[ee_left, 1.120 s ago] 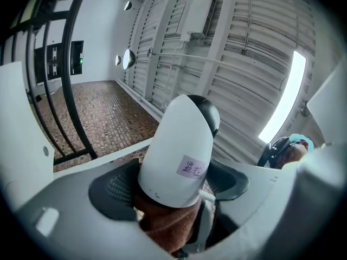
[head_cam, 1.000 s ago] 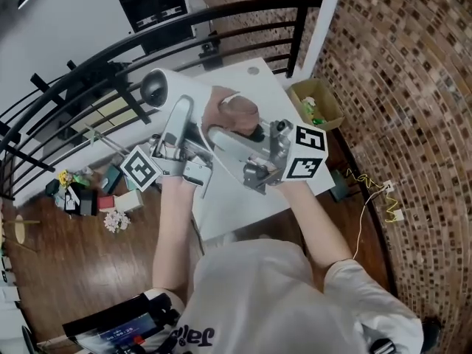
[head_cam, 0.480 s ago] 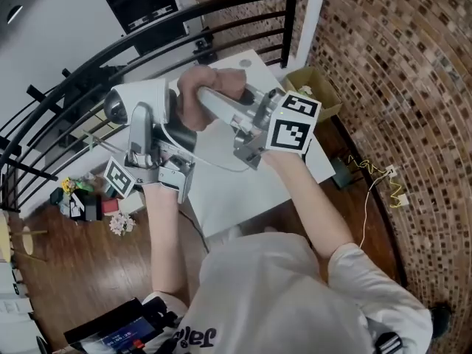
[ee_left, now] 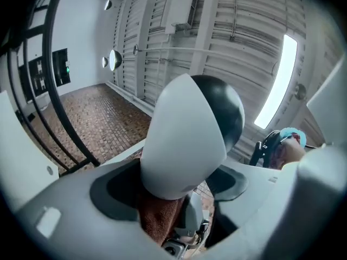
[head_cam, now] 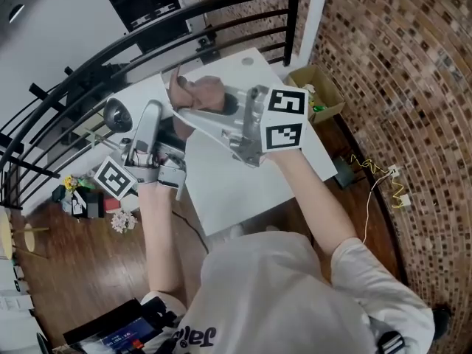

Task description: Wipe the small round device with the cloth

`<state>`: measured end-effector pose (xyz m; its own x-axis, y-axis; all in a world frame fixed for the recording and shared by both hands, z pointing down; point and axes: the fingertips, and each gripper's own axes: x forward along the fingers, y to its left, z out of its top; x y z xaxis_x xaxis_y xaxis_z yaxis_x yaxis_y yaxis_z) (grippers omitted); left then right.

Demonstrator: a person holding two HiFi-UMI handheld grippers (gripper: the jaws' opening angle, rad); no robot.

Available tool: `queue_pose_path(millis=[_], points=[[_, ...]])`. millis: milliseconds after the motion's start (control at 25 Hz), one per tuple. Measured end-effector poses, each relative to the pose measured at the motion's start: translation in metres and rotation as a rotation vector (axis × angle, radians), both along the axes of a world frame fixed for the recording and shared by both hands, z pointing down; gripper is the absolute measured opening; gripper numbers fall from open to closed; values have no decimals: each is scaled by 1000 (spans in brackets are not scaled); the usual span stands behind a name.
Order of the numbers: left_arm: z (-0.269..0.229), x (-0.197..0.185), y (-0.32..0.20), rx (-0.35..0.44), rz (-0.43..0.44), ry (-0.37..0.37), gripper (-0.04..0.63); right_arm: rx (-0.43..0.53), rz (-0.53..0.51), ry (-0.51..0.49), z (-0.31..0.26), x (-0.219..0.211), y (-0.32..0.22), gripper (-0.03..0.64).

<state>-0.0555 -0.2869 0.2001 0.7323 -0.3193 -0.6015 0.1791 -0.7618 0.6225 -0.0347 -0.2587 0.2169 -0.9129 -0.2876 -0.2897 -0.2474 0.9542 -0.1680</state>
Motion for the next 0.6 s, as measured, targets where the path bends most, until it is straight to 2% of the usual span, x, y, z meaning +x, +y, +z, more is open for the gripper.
queue_pose_path(millis=[120,200,400,480,600], points=[[3,-1,-3,1,-17,-30,396,16,-113,-8,7,-3,19,23],[10,1,-7,18,-47,-94,394,4,-119,-11,14,1,20,23],[56,2,-21,128,-217,-449,393,-163,89,-129,44,67,-18,23],[75,3,-23,152,-254,-545,393,-195,161,-159,58,97,-21,23],[107,8,-26,169,-272,-639,393,-246,247,-170,83,133,-21,23]])
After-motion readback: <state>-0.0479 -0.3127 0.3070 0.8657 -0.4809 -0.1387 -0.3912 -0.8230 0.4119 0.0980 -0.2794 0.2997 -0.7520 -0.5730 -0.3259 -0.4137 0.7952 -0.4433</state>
